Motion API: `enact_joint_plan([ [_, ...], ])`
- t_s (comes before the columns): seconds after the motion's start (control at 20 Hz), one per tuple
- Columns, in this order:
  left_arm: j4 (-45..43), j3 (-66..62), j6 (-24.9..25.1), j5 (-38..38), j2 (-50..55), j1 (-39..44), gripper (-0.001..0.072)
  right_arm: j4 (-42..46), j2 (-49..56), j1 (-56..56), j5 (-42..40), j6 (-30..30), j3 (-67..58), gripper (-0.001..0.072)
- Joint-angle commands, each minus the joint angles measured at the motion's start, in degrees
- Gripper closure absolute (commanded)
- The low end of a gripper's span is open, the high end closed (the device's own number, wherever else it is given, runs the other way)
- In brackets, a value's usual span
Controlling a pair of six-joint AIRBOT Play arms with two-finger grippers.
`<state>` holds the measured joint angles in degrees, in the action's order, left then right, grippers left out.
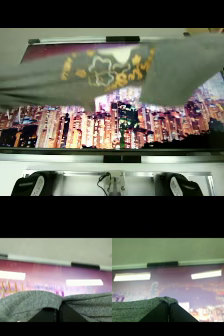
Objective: Fold the shirts.
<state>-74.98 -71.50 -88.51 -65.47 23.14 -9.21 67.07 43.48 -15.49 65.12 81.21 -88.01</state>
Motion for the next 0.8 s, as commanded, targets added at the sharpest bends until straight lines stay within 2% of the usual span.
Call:
enact_joint_plan([
  [0.0, 2.9, 11.4, -1.2, -2.3, -1.4, -0.5, 0.067, 3.2, 4.7, 0.4, 9.0, 2.4, 4.8, 0.0649],
  [0.1, 9.2, 20.9, -1.2, 3.7, -0.9, -0.5, 0.0669, 1.7, 10.4, 0.5, 6.6, 2.3, 10.1, 0.0648],
  [0.25, 19.4, 32.6, -1.1, 15.0, 0.5, -0.3, 0.0669, -3.8, 21.1, 0.5, -1.1, 2.3, 16.3, 0.0648],
  [0.4, 23.8, 38.2, -1.1, 20.9, 3.1, 0.5, 0.0669, -12.2, 33.8, 0.5, -8.0, 2.4, 17.6, 0.0622],
  [0.45, 23.9, 38.6, -1.0, 21.4, 4.2, 1.3, 0.0669, -16.1, 36.9, 0.5, -9.7, 2.3, 17.6, 0.054],
  [0.5, 23.9, 38.7, -0.6, 21.7, 5.1, 2.4, 0.0669, -20.9, 39.4, 0.5, -11.1, 1.4, 17.6, 0.0294],
  [0.55, 23.9, 38.6, -0.4, 22.2, 5.9, 3.4, 0.0668, -25.3, 40.7, 0.5, -11.5, -1.5, 17.5, 0.024],
  [0.6, 23.9, 38.6, 1.6, 22.7, 6.3, 4.1, 0.0668, -27.6, 40.9, 0.4, -11.2, -4.0, 16.9, 0.0241],
  [0.65, 23.8, 38.6, 3.7, 23.3, 6.3, 4.3, 0.0668, -27.5, 40.4, 0.2, -9.7, -5.3, 15.9, 0.024],
  [0.75, 23.8, 38.6, 4.6, 24.6, 6.3, 4.2, 0.0668, -24.4, 38.4, 0.4, -1.8, -6.1, 14.5, 0.0241],
])
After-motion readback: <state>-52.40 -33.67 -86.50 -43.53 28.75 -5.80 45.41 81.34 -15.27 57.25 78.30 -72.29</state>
